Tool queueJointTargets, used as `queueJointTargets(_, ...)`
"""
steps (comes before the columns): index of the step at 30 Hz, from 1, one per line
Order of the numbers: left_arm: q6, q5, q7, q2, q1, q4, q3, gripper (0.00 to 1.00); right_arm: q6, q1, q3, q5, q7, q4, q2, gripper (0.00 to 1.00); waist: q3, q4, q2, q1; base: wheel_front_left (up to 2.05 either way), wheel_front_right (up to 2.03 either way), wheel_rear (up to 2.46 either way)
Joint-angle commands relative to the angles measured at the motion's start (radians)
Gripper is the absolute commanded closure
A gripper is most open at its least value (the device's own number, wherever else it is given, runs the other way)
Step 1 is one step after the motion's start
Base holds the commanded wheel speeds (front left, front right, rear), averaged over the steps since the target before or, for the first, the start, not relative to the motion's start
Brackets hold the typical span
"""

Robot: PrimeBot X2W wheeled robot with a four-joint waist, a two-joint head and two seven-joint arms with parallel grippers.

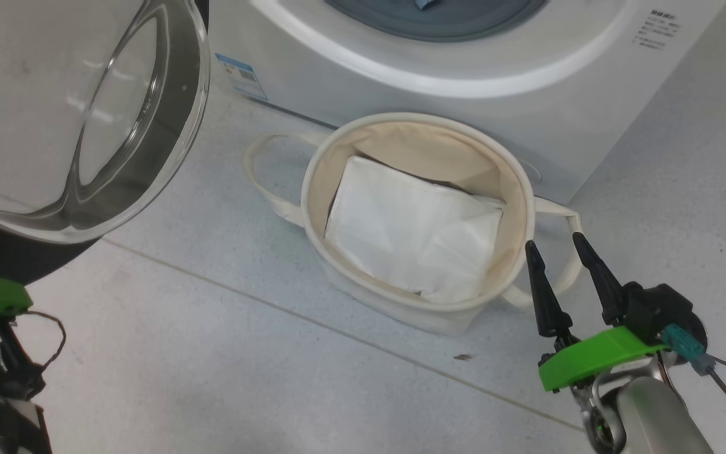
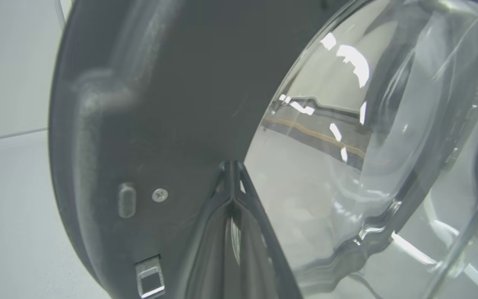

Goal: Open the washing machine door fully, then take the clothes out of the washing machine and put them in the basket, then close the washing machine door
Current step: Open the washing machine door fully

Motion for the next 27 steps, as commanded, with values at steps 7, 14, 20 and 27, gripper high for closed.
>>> queueJointTargets(7,-0.038,0.077,-0.005,-0.011,0.052,-0.119,-0.004,1.0,0.0,-0.016,0.022,0.039,-0.012,-0.059,0.015,0.0,-0.062,-0.018,0.0,0.0,0.0,0.0,0.0)
queueJointTargets(14,-0.071,0.103,-0.005,-0.05,0.118,-0.218,-0.098,1.0,0.0,-0.01,0.031,0.076,-0.012,-0.079,0.019,0.0,-0.119,-0.045,0.0,0.0,0.0,0.0,0.0)
queueJointTargets(20,-0.134,0.06,-0.005,-0.064,0.185,-0.251,-0.262,1.0,0.0,0.015,0.044,0.125,-0.012,-0.122,0.02,0.0,-0.17,-0.076,0.0,0.0,0.0,0.0,0.0)
queueJointTargets(27,-0.142,0.004,-0.005,-0.065,0.237,-0.267,-0.477,1.0,0.0,0.044,0.063,0.15,-0.012,-0.164,0.02,0.0,-0.202,-0.117,0.0,0.0,0.0,0.0,0.0)
